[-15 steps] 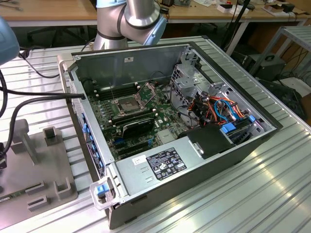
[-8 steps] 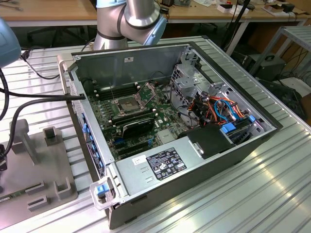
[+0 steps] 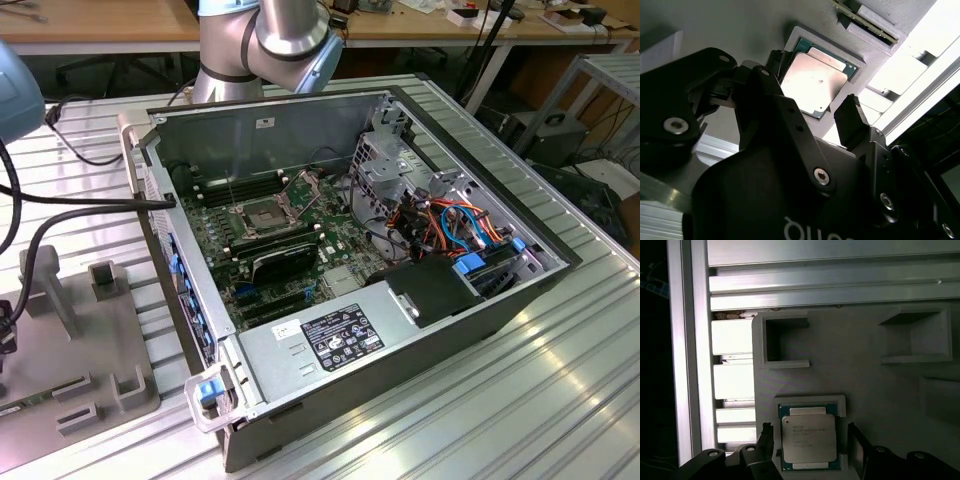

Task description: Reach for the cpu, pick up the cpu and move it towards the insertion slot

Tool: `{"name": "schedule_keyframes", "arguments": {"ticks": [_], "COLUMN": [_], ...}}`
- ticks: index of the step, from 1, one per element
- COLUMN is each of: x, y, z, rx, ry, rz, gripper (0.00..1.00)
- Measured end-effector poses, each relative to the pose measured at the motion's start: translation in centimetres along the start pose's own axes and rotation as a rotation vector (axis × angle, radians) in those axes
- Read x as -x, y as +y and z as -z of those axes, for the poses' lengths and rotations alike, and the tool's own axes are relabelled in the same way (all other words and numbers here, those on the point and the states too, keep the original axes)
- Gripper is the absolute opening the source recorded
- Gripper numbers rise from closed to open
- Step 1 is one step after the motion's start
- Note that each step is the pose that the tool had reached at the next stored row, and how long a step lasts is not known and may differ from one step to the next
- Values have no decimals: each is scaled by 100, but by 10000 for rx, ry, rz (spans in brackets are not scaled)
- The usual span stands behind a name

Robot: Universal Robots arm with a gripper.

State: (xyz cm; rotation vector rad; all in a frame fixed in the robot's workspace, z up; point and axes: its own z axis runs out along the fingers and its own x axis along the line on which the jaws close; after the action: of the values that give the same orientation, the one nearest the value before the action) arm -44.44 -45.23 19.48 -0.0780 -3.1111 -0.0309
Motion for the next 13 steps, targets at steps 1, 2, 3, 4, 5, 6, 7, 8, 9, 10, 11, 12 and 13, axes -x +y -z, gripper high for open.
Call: {"name": "schedule_keyframes", "arguments": {"ticks": [1, 2, 3, 4, 5, 6, 7, 8, 9, 10, 11, 12, 13], "x": [0, 1, 1, 1, 1, 2, 2, 2, 2, 2, 2, 3, 2], "y": [0, 0, -1, -1, -1, -1, -1, -1, -1, -1, -1, -1, -1], "z": [-8, -17, -25, -33, -42, -49, -57, -58, -58, -58, -58, -59, -59], "rx": [0, 0, 0, 0, 0, 0, 0, -1, -1, -2, -2, -1, -2], "ry": [0, 0, 1, 1, 1, 0, 0, 2, 2, 2, 2, 0, 1], "rz": [0, -1, -1, -1, -1, -1, -2, -2, -2, -2, -3, -3, -3], "gripper": [69, 69, 69, 69, 69, 69, 69, 69, 69, 69, 69, 69, 69]}}
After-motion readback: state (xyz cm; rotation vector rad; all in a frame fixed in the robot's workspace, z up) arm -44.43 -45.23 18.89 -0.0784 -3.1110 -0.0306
